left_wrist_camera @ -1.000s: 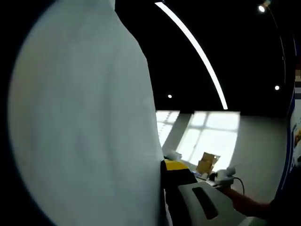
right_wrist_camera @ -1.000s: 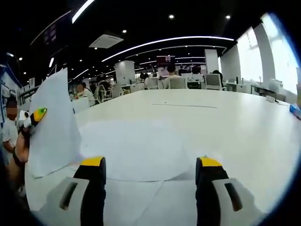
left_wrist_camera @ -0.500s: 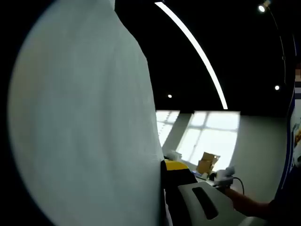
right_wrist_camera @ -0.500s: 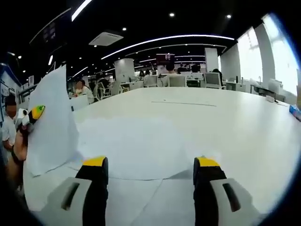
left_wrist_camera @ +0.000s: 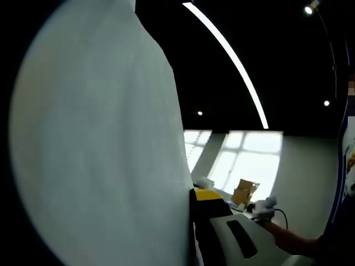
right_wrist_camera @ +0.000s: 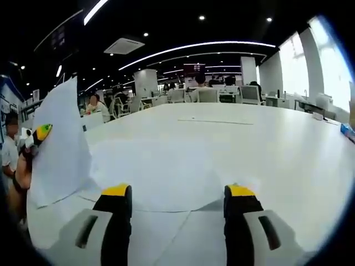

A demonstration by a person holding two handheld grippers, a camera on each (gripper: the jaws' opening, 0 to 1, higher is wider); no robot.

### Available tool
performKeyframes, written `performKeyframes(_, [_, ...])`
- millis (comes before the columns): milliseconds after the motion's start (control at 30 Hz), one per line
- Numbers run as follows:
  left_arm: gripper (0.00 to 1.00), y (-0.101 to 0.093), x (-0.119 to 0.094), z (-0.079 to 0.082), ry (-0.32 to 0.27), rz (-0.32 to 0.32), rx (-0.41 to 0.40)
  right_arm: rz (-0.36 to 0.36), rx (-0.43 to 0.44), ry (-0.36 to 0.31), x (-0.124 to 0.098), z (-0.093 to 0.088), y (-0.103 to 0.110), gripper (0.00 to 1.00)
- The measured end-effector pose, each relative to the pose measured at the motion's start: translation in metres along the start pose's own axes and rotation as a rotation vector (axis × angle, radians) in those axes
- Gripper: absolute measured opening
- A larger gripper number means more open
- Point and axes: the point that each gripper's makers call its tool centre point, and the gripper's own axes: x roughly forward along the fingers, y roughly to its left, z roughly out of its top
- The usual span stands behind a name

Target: Organize the stack of printing papers by aligning and flattening the scattered papers on the table

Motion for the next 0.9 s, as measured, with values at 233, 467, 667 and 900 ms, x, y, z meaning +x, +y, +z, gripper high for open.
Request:
performKeyframes(233, [0.06,-0.0006,-0.0001,0.0000,-0.001,-0.001,0.000,0.002,0.002,0.000,-0.0003,-0.0007,0.0017,0.60])
performKeyframes(467, [0.06,-0.0016,-0.0003,-0.0003,-0.002,-0.002,-0.001,0.001,0.011,-0.004,-0.0011,-0.0006,0.0015,0.54])
performKeyframes(667, [0.06,-0.0009,-0.0005,-0.0005,-0.002,-0.002,0.000,0.001,0.011,0.003,-0.0014,-0.0024,0.0021,0.50])
performKeyframes(900, [0.06,-0.0019,-0.0005,-0.0010,-0.002,-0.002,0.000,0.008,0.016,0.003,-0.0017,-0.0028,0.0031,0.46])
